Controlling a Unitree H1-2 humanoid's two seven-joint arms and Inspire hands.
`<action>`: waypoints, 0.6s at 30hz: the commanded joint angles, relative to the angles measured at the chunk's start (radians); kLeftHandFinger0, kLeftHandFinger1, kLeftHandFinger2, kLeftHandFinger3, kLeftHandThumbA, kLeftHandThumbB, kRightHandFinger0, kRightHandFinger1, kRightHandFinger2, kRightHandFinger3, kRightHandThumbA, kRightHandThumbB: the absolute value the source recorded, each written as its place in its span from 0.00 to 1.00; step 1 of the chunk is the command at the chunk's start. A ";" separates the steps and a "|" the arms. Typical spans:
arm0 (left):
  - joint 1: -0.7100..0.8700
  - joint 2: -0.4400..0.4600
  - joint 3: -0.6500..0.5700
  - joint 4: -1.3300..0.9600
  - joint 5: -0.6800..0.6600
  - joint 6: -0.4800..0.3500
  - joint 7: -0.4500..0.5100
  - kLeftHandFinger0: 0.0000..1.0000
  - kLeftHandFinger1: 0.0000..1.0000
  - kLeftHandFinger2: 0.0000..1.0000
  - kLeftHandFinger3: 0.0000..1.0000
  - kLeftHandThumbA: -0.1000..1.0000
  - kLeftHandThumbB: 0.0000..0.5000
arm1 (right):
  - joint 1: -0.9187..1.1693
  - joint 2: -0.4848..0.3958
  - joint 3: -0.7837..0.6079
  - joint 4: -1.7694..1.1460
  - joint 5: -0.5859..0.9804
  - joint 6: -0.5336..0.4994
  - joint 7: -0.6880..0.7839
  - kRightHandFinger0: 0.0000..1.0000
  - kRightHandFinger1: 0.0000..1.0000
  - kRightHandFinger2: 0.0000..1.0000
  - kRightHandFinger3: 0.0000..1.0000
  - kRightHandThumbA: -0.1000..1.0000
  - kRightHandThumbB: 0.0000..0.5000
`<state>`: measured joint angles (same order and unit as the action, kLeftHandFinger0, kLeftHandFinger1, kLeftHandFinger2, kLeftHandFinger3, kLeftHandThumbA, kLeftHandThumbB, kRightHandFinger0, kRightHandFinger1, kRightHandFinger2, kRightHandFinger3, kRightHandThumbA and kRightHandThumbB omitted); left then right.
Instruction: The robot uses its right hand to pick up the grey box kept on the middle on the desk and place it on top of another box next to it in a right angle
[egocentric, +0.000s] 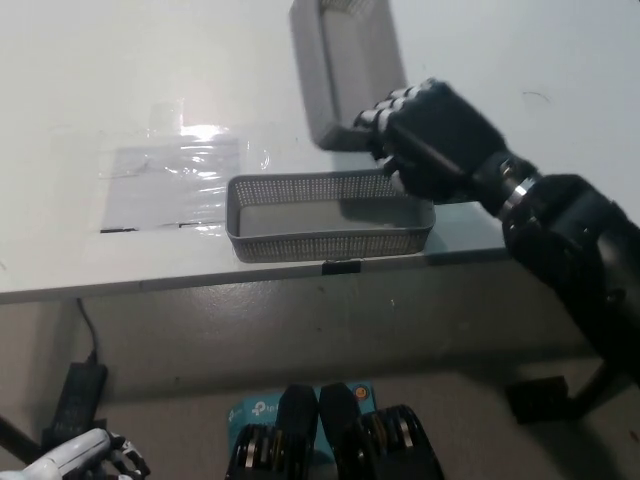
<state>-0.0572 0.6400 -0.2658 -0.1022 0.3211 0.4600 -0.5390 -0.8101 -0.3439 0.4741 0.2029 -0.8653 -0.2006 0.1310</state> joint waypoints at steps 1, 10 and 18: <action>-0.015 0.026 0.011 -0.013 0.006 0.010 -0.004 0.46 0.39 0.57 0.62 0.55 0.76 | -0.012 -0.008 -0.016 -0.063 0.016 0.036 0.083 0.00 0.00 0.19 0.12 0.00 0.69; -0.025 0.023 0.019 -0.001 -0.005 0.003 0.001 0.45 0.38 0.55 0.58 0.54 0.77 | -0.014 -0.022 -0.032 -0.123 0.015 0.079 0.187 0.00 0.00 0.31 0.33 0.00 0.67; -0.028 0.023 0.021 -0.004 -0.010 0.004 -0.002 0.44 0.37 0.56 0.59 0.54 0.74 | -0.016 -0.036 -0.035 -0.157 -0.004 0.101 0.251 0.00 0.00 0.34 0.15 0.00 0.61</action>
<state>-0.0718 0.6397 -0.2638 -0.0981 0.3189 0.4601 -0.5389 -0.7817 -0.3547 0.4649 0.1051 -0.8677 -0.1288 0.3308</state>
